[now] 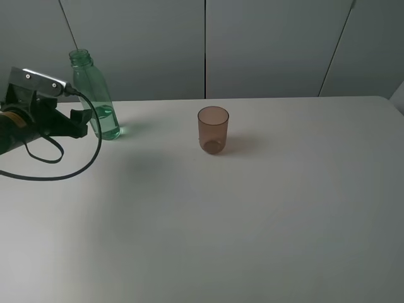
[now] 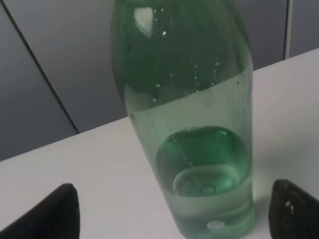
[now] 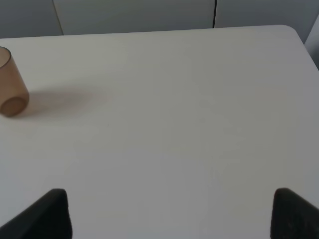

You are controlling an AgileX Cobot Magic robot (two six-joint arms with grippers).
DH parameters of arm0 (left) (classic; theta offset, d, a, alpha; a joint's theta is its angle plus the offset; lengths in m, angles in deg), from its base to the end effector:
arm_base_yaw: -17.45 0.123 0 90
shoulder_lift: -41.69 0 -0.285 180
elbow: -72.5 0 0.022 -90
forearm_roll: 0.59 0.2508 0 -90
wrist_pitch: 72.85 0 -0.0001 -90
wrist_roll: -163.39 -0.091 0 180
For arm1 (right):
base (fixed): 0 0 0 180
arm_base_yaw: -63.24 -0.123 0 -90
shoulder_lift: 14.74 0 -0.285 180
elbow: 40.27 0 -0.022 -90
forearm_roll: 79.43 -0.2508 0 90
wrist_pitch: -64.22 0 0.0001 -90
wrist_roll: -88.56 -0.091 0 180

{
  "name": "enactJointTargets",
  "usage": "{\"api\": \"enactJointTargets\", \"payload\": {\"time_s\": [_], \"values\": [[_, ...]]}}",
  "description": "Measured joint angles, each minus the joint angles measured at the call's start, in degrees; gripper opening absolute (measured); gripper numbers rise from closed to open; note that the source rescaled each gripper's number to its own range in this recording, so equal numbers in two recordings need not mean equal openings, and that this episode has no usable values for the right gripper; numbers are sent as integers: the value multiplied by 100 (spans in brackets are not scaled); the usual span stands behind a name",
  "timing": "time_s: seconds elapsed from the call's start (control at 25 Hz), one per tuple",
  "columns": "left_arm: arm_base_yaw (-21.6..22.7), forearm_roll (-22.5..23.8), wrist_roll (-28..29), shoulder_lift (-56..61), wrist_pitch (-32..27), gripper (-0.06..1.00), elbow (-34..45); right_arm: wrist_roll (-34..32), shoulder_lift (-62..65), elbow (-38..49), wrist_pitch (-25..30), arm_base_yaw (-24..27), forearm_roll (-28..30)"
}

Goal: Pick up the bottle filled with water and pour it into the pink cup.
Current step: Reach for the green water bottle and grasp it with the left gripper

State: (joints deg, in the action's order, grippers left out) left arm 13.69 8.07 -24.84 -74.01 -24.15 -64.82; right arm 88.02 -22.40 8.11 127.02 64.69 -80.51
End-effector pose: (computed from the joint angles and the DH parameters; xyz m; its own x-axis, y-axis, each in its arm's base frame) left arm 0.3200 -0.0313 0.1237 -0.2899 0.2594 -0.9212 0.2486 0.9499 0.1893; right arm -0.0070 0.0017 0.2754 -0.4819 0.0302 -0.8757 0.0193 0.9995 0.0239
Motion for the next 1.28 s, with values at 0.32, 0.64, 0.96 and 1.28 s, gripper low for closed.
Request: {"api": "enactJointTargets", "payload": {"time_s": [0.32,0.64,0.96,1.28], "values": [[135,422,-100,-472,111,88,-430,0,0,0,0,0,0],[135,737,-100,-732,400,88,-647,0,0,0,0,0,0],[135,783,-100,-1029,441,88,-981,0,0,0,0,0,0],[135,830,-88,-1401,492,88,-1313,0,0,0,0,0,0]]}}
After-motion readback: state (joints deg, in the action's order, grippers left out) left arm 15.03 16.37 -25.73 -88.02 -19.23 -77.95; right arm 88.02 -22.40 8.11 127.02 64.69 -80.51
